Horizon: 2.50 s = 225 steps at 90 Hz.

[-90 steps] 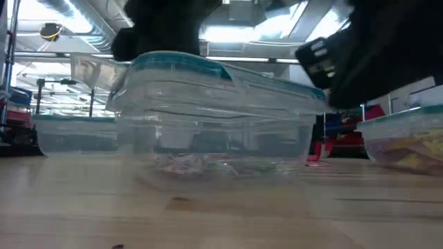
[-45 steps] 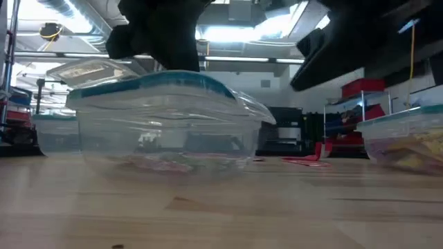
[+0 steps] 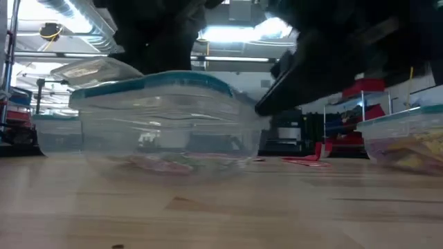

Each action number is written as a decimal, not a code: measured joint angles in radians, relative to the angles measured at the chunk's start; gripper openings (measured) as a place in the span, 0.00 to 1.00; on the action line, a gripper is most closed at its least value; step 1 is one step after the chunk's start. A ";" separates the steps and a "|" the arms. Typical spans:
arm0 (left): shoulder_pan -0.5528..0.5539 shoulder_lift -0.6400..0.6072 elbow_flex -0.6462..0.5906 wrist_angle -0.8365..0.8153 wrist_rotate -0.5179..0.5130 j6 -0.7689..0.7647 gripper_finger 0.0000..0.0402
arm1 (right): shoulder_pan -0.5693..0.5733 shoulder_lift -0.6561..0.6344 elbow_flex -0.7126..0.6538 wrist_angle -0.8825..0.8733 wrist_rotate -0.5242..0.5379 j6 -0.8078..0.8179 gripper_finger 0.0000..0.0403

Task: Sort candy
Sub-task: Close the square transparent bin

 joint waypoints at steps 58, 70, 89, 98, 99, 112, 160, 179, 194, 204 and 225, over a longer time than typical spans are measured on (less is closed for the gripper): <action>-0.002 -0.002 -0.120 0.291 -0.037 0.039 0.00 | -0.032 0.021 0.002 -0.021 0.125 0.011 0.00; -0.001 0.003 -0.111 0.288 -0.116 0.049 0.00 | -0.052 -0.046 0.002 -0.163 0.279 -0.008 0.00; 0.007 0.012 -0.084 0.296 -0.154 0.111 0.00 | -0.057 -0.167 0.008 -0.242 0.388 -0.011 0.00; 0.023 0.011 -0.084 0.300 -0.155 0.114 0.00 | -0.022 -0.170 0.003 -0.220 0.207 -0.014 0.00; 0.025 0.011 -0.084 0.301 -0.159 0.115 0.00 | -0.018 -0.170 0.003 -0.213 0.186 -0.015 0.00; 0.037 0.015 -0.056 0.314 -0.215 0.179 0.00 | 0.030 -0.141 0.006 -0.144 -0.023 -0.032 0.00; -0.005 0.006 0.215 -0.198 -0.263 0.168 0.00 | 0.013 -0.054 0.003 -0.163 0.237 -0.045 0.00; -0.008 0.006 0.217 -0.587 -0.175 -0.150 0.00 | -0.072 -0.055 0.003 -0.238 0.459 -0.004 0.00; -0.007 0.006 0.218 -0.513 -0.156 -0.114 0.00 | -0.066 -0.055 0.003 -0.198 0.311 -0.011 0.00; -0.006 0.006 0.219 -0.384 -0.147 -0.059 0.00 | -0.034 -0.055 0.003 -0.152 0.182 -0.037 0.00; -0.008 0.005 0.220 -0.109 -0.122 0.115 0.00 | -0.009 -0.055 0.004 -0.138 -0.053 -0.082 0.00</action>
